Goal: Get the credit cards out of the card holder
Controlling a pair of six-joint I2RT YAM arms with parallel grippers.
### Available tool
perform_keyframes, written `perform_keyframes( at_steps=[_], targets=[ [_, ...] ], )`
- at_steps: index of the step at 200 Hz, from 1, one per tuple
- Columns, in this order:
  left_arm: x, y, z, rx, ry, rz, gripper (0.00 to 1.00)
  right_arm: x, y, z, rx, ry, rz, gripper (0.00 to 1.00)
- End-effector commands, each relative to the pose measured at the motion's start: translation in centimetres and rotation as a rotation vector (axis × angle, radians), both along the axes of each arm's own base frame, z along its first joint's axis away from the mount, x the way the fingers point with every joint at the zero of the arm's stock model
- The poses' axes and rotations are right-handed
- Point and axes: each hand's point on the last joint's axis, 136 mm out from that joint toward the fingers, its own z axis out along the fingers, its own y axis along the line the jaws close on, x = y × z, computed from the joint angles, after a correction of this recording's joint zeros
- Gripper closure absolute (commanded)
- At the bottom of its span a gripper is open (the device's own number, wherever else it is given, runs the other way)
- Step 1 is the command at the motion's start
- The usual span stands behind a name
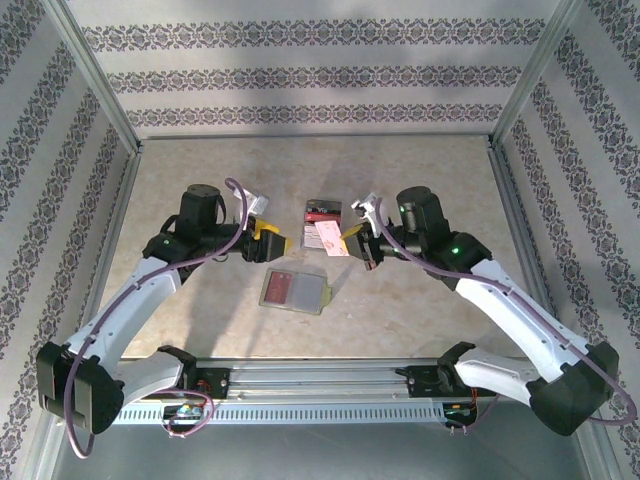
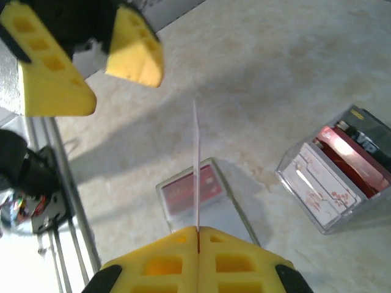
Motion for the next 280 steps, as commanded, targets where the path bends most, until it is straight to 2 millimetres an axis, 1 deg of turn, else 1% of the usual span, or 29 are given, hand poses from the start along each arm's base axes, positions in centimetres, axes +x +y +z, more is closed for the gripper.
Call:
perform_keyframes(
  at_steps=[1, 8, 26, 63, 76, 84, 90, 99, 127, 143, 159, 172, 185, 217, 232, 245, 257, 265, 276, 280],
  targets=[
    [-1.8, -1.1, 3.6, -0.101, -0.183, -0.144, 0.26, -2.9, 0.6, 0.3, -0.029, -0.008, 0.23, 1.0],
    [-2.0, -1.2, 4.1, -0.117, -0.203, -0.157, 0.25, -3.1, 0.9, 0.8, -0.015, 0.0, 0.261, 1.0],
    [-2.6, -1.6, 4.5, -0.138, -0.222, -0.183, 0.23, -3.3, 1.7, 1.3, 0.003, 0.024, 0.312, 1.0],
    [-3.3, -2.8, 3.8, -0.137, -0.198, -0.228, 0.23, -3.7, 3.4, 2.1, 0.031, 0.034, 0.389, 1.0],
    [-3.5, -3.3, 3.6, -0.134, -0.193, -0.243, 0.25, -3.7, 3.9, 2.3, 0.039, 0.035, 0.408, 1.0],
    [-3.4, -3.5, 3.5, -0.13, -0.194, -0.246, 0.28, -3.6, 4.2, 2.4, 0.047, 0.042, 0.419, 1.0],
    [-3.6, -3.6, 3.4, -0.129, -0.192, -0.253, 0.31, -3.6, 4.4, 2.5, 0.054, 0.047, 0.428, 1.0],
    [-3.6, -3.8, 3.4, -0.129, -0.19, -0.26, 0.39, -3.5, 4.6, 2.7, 0.063, 0.052, 0.43, 1.0],
    [-3.6, -4.0, 3.3, -0.13, -0.186, -0.269, 0.79, -2.9, 4.8, 2.7, 0.068, 0.059, 0.425, 1.0],
    [-3.6, -4.0, 3.2, -0.128, -0.189, -0.267, 0.94, -2.7, 4.8, 2.7, 0.076, 0.064, 0.42, 0.91],
    [-3.5, -4.0, 3.4, -0.134, -0.196, -0.264, 1.0, -2.7, 4.9, 2.8, 0.095, 0.069, 0.429, 0.82],
    [-3.6, -4.1, 3.5, -0.142, -0.2, -0.265, 1.0, -2.7, 5.1, 2.8, 0.107, 0.074, 0.434, 0.74],
    [-3.6, -4.2, 3.6, -0.148, -0.208, -0.263, 1.0, -2.7, 5.3, 2.7, 0.113, 0.079, 0.441, 0.7],
    [-3.5, -4.3, 3.6, -0.156, -0.208, -0.259, 1.0, -2.7, 5.8, 2.4, 0.126, 0.104, 0.455, 0.7],
    [-3.4, -4.2, 3.6, -0.154, -0.209, -0.252, 1.0, -2.6, 5.9, 2.1, 0.123, 0.113, 0.455, 0.74],
    [-3.3, -4.2, 3.6, -0.153, -0.209, -0.248, 1.0, -2.6, 6.0, 2.0, 0.12, 0.117, 0.455, 0.83],
    [-3.3, -4.2, 3.7, -0.157, -0.214, -0.246, 0.99, -2.6, 5.9, 1.9, 0.114, 0.117, 0.457, 0.93],
    [-3.2, -4.1, 3.7, -0.153, -0.217, -0.235, 0.95, -2.5, 5.8, 1.9, 0.107, 0.113, 0.451, 1.0],
    [-3.0, -4.0, 3.6, -0.141, -0.222, -0.218, 0.87, -2.2, 5.6, 1.8, 0.082, 0.092, 0.439, 1.0],
    [-3.0, -3.9, 3.5, -0.134, -0.225, -0.21, 0.8, -2.0, 5.5, 1.6, 0.067, 0.088, 0.43, 1.0]
  ],
)
